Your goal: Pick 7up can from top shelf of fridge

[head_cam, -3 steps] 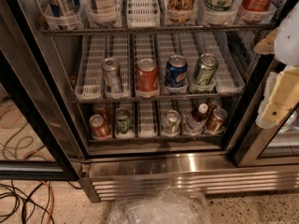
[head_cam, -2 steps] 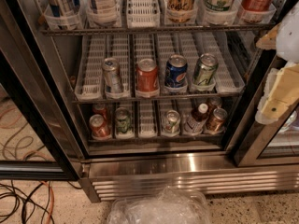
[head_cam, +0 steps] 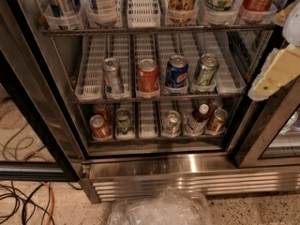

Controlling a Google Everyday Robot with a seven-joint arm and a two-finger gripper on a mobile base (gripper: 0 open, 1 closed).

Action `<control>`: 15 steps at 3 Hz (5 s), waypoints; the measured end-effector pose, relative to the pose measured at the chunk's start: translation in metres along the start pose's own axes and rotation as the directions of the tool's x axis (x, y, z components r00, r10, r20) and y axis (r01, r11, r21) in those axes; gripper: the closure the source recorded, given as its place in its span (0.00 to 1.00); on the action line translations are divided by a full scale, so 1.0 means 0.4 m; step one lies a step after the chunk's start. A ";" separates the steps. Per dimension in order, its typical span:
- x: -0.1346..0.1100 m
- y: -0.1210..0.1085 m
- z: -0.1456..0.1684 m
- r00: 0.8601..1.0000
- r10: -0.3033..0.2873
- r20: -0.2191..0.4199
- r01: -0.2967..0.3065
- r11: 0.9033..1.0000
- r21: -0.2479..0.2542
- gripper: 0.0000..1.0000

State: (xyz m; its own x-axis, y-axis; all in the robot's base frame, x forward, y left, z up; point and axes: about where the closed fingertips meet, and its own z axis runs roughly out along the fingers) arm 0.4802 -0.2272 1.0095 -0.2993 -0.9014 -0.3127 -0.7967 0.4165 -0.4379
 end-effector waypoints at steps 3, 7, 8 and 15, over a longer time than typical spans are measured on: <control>-0.118 -0.092 0.033 0.978 0.089 0.191 -0.115 0.985 0.131 0.00; -0.205 -0.123 0.040 0.775 0.441 0.453 -0.574 0.790 0.213 0.00; -0.197 -0.132 0.036 0.742 0.485 0.463 -0.622 0.756 0.204 0.00; -0.260 -0.269 0.013 0.406 0.495 0.768 -0.815 0.576 0.060 0.45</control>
Offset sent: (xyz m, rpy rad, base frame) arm 0.0760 0.0424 0.0199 0.2572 -0.2599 -0.0662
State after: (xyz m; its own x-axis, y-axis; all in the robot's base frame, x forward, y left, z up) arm 0.5999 -0.1778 1.0847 -0.1128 -0.0692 -0.9912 -0.1830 0.9820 -0.0477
